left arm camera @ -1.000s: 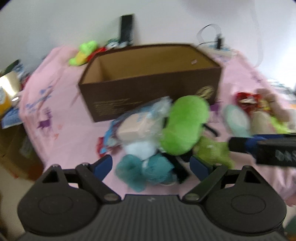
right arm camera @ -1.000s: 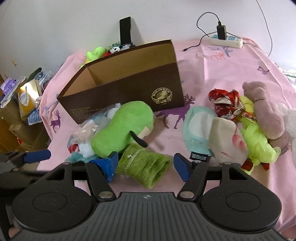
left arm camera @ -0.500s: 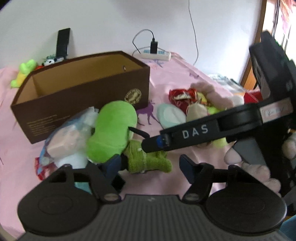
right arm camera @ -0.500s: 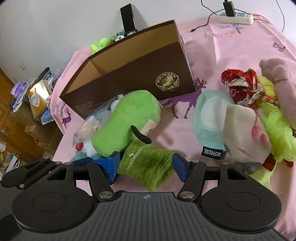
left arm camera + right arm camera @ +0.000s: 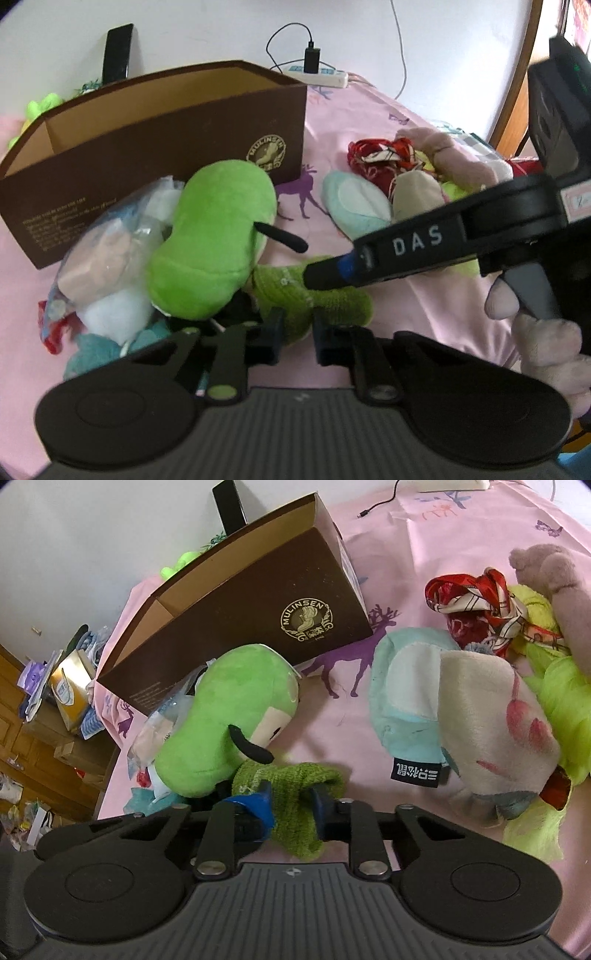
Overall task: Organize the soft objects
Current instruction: 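Close both grippers on the green knitted sock, then lift the held sock over the box rim and lower it inside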
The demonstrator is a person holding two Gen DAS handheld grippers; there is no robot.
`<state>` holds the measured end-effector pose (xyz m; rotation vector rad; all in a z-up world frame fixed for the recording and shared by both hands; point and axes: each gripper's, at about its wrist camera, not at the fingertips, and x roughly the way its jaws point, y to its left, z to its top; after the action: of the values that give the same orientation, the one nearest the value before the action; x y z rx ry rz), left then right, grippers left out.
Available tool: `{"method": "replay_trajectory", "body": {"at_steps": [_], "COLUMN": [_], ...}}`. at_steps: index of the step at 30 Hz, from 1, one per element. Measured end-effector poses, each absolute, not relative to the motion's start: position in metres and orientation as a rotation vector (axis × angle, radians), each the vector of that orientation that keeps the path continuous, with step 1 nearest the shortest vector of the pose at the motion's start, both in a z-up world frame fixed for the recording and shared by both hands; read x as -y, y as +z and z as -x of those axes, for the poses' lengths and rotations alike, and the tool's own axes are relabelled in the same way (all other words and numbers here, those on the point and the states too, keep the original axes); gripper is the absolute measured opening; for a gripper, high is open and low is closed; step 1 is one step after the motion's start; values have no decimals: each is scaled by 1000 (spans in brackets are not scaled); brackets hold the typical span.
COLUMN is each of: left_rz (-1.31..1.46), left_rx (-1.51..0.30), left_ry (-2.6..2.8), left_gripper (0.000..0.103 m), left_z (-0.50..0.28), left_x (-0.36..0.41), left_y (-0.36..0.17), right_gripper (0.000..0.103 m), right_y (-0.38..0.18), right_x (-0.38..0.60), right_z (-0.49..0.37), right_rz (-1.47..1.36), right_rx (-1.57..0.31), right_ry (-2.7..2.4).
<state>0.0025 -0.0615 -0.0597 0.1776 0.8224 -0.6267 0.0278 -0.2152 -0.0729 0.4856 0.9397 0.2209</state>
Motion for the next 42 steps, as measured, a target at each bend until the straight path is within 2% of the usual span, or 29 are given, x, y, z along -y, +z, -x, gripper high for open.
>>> {"method": "replay_trajectory", "body": {"at_steps": [12,21,29,33,42], "left_rz": [-156,-106,-77,-37,51], "left_rx": [-673,-494,-388,-395,-506], "left_ry": [-698,-702,-671,-672,-654], "left_gripper": [7,6,6,6,5], "left_z": [29,27,-29,-76,-190], "left_x": [50,27,8,-3,-20], "left_y": [-21,46,88,97,68], "right_gripper": [0,0,0,0,0], "right_y": [-40,21,64,72,47], "right_x": [214,202,182,175,168], "right_z": [-11,-26,-87,-131,-225], "right_rz": [-476,-433,-328,-293,-312], "right_rx": [-863,-760,-699,-700,-790], "right_ry": [279,376,441,446,413]}}
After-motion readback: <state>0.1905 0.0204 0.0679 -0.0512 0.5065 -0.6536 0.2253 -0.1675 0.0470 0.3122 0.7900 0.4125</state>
